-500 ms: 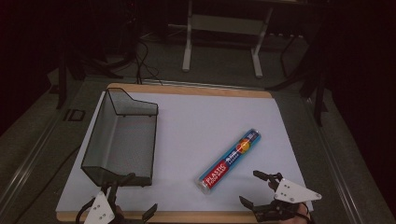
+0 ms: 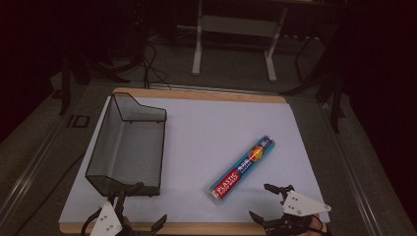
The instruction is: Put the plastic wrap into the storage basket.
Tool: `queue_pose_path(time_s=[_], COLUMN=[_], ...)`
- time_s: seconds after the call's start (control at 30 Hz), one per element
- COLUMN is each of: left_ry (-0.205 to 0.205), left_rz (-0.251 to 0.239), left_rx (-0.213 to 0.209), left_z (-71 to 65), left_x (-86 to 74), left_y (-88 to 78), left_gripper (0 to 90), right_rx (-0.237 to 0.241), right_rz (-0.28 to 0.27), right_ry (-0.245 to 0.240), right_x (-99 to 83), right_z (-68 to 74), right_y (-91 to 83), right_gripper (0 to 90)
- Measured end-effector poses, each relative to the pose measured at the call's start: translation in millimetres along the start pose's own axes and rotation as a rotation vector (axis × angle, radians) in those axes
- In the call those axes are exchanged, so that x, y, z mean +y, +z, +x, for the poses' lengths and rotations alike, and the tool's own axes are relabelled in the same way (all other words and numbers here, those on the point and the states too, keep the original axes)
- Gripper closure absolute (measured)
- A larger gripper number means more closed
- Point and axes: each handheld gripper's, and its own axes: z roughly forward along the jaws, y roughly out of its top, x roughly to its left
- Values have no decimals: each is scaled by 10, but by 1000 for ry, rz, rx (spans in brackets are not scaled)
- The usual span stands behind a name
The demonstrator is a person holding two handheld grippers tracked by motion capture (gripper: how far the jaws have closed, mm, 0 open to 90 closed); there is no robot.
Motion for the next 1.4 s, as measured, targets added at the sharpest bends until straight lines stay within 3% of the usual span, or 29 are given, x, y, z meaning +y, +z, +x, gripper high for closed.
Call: queue_pose_path(time_s=[0.1,0.13,0.37,0.57,0.73,0.8,1.0,1.07,1.27,1.4], left_ry=[-5,-1,-15,-2,-3,-7,-7,-7,-9,-10], left_rz=[3,9,10,23,16,9,8,9,9,9], left_rx=[-1,-6,0,-11,-14,-14,-15,-18,-18,-19], left_z=[9,9,7,-7,-3,3,6,4,8,13], left_x=[-4,-7,-11,-15,-16,-15,-13,-15,-15,-16], left_y=[15,22,39,69,40,33,25,30,27,27], left_gripper=[26,26,26,26,26,26,26,26,26,26], right_rx=[2,0,-7,-91,-120,-121,-179,-170,-231,-229], right_rz=[-10,-10,-17,-1,-6,-8,-8,8,45,59], right_ry=[2,26,72,72,61,77,87,102,179,227], right_x=[10,21,98,164,275,340,479,505,682,754], right_z=[14,0,-38,-64,-58,-63,-102,-119,-204,-256], right_y=[-2,3,-34,-28,-25,-6,60,82,251,335], right_gripper=[102,102,103,104,102,102,102,102,90,85])
